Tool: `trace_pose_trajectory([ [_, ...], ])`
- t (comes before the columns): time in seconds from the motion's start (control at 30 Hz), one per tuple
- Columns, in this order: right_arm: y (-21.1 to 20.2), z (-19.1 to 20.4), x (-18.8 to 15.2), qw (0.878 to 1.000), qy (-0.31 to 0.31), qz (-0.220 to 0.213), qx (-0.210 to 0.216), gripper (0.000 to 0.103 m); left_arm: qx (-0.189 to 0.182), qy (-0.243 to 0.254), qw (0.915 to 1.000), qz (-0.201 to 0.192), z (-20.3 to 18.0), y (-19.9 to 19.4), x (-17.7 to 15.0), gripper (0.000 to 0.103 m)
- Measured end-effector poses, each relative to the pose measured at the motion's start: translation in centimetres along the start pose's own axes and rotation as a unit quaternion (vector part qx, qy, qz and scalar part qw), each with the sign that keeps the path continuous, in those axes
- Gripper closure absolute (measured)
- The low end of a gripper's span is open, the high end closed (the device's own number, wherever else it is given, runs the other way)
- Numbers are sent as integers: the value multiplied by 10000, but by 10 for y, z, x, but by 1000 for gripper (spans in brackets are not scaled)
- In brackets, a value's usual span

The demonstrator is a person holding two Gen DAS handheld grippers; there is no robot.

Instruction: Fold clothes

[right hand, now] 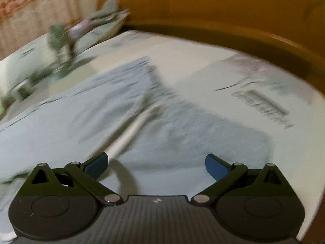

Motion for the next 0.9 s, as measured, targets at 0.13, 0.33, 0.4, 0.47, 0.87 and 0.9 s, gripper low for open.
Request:
trace_pose_trajectory([
  [0.13, -14, 5, -8, 9995, -221, -27, 234, 0, 171, -86, 9998, 1, 8, -10, -7, 1],
  [0.33, -56, 40, -42, 9919, -1091, -154, 637, 0, 242, -76, 9995, -165, 15, -33, -31, 1],
  [0.4, -67, 52, -60, 9884, -1250, -147, 845, 0, 225, -134, 9995, -163, 19, -40, -48, 1],
  [0.47, -74, 62, -77, 9855, -1418, -107, 924, 0, 201, -206, 9995, -158, 24, -47, -67, 1],
  [0.87, -61, 79, -117, 9770, -2094, 100, 378, 0, 70, -1386, 9900, 236, 60, -60, -197, 1],
  [0.9, -60, 80, -118, 9763, -2136, 85, 339, 0, 106, -1515, 9879, 313, 64, -60, -207, 1],
])
Point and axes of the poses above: each gripper's, at about its wrist camera, not at the fingertips, and y roughly the way its jaws point, z to its left, x to its top, the point moved 5 cm from there along y, roughly the way its jaws point, and after that the axes turned 4 degrees about y, right-handed, at the moved point
